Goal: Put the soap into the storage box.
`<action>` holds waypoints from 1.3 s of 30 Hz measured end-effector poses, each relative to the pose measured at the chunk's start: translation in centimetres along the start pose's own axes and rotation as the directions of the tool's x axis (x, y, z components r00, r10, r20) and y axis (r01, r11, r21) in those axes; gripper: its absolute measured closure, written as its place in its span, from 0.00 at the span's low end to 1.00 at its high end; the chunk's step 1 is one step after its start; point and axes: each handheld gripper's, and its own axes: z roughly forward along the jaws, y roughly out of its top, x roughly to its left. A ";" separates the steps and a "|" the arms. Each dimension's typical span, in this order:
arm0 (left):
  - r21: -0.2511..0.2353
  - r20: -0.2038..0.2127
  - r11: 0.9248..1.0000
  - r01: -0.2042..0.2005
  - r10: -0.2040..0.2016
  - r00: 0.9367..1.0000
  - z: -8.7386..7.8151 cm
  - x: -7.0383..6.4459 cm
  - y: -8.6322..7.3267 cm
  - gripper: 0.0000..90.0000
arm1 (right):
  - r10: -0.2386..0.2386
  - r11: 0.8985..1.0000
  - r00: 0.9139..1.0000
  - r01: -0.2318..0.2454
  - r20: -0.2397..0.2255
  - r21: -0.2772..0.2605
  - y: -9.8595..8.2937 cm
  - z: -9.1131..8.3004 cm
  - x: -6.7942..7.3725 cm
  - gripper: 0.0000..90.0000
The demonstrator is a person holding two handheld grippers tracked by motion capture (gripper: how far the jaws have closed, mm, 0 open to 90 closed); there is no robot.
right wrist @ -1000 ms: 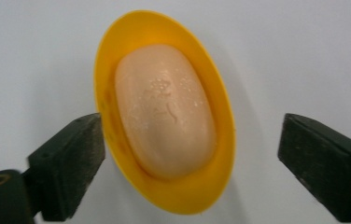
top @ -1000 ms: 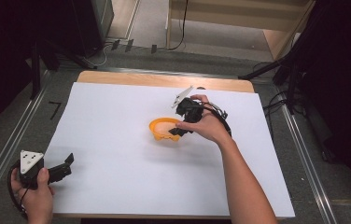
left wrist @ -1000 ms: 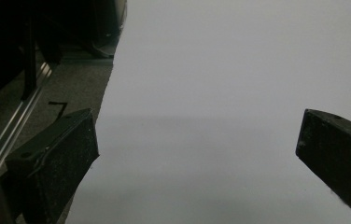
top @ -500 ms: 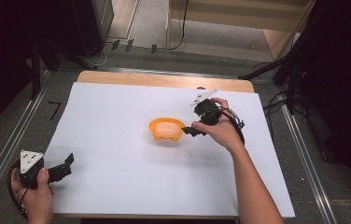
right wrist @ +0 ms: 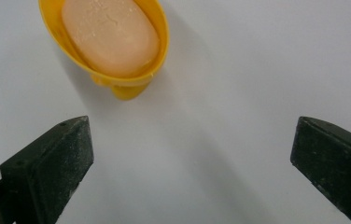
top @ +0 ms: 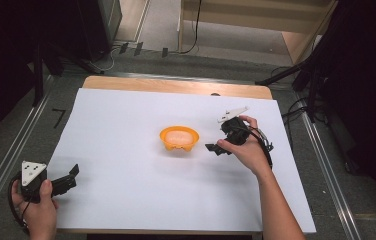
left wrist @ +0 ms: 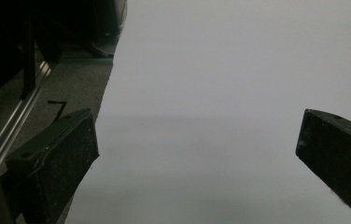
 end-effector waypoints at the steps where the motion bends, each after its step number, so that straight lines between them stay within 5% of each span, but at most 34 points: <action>1: 0.000 0.000 1.000 -0.002 0.002 1.000 0.0 0.0 0.0 0.00 | 0.011 1.000 1.000 -0.011 -0.002 0.006 -0.2 -0.1 0.1 0.00; 39: -0.003 -0.005 1.000 -0.001 0.001 1.000 0.0 -0.1 0.0 0.00 | 0.106 0.991 0.993 -0.102 0.048 -0.082 -7.9 -3.8 0.6 0.00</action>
